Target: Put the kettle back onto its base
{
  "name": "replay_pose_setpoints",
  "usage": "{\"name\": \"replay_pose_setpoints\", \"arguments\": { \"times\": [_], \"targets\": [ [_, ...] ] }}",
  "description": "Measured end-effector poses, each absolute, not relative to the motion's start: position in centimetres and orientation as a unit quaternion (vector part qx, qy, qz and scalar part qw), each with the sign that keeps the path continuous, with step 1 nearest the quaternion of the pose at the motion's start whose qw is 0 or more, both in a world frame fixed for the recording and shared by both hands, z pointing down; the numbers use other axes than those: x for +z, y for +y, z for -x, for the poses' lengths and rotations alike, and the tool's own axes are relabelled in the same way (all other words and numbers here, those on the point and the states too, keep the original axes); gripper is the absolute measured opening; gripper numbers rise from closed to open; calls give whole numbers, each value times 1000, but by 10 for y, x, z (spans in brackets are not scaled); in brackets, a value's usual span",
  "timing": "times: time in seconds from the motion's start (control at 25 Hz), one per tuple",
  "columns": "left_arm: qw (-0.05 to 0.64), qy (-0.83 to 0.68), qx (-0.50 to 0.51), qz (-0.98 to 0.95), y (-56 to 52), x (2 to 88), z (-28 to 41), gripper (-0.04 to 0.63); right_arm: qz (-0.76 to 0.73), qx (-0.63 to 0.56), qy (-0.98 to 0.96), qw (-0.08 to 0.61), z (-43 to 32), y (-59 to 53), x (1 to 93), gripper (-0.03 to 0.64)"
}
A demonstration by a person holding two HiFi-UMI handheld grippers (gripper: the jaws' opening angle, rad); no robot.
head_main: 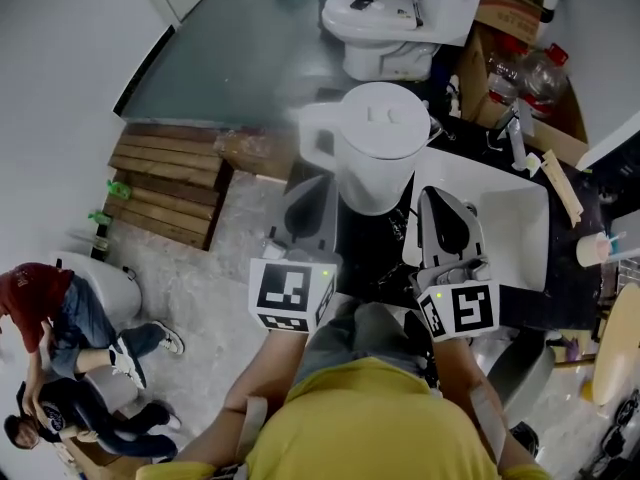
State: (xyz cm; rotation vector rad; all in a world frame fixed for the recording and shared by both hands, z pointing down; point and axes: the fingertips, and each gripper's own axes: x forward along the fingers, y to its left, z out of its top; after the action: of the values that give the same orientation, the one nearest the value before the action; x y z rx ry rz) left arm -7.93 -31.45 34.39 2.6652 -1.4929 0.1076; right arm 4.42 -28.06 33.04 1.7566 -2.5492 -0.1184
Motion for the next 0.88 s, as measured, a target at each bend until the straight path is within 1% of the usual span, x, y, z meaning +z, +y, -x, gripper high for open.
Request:
{"name": "replay_pose_setpoints", "arguments": {
  "times": [0.4, 0.72, 0.88],
  "targets": [
    [39, -474, 39, -879, -266, 326, 68, 11, -543, -42, -838, 27, -30, -237, 309, 5],
    [30, -458, 19, -888, -225, 310, 63, 11, -523, -13, -852, 16, -13, -194, 298, 5],
    [44, -452, 30, -891, -210, 317, 61, 11, -530, -12, -848, 14, -16, -184, 298, 5]
  ]
}}
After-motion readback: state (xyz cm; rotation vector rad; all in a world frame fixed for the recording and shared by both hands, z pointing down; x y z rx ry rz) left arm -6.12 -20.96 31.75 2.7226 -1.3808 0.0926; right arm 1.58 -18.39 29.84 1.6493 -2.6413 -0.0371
